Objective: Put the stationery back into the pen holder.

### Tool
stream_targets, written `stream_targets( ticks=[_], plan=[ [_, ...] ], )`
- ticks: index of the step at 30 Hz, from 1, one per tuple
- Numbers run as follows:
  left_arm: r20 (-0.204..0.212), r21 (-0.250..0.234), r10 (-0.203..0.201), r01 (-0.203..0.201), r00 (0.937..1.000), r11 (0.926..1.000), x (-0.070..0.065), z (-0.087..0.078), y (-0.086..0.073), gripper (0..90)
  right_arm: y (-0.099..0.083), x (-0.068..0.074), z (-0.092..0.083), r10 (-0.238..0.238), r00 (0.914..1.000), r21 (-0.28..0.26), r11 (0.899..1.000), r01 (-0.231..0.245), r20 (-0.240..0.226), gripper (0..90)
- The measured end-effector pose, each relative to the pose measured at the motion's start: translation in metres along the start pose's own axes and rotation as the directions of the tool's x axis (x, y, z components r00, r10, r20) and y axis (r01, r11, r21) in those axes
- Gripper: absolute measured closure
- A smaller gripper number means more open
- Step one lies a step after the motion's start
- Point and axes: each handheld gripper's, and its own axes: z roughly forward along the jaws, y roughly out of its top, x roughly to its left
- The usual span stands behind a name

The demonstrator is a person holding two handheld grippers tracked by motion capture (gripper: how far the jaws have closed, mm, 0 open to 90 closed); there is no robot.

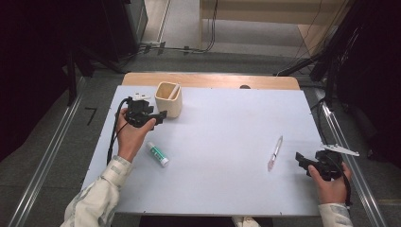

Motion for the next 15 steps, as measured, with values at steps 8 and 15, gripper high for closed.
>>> stream_targets(
  ticks=[8,15],
  plan=[
    [-0.013,0.023,-0.009,0.01,0.9999,0.9997,0.0,-0.003,-0.012,41.1,0.0,0.0,0.0,-0.004,1.0,-0.002,1.0,0.004,-0.001,20.6],
    [-0.03,0.046,-0.029,0.03,0.9991,0.9985,0.001,-0.002,-0.023,41.0,0.0,0.001,0.0,-0.005,1.0,-0.002,1.0,0.005,-0.001,20.6]
  ],
)
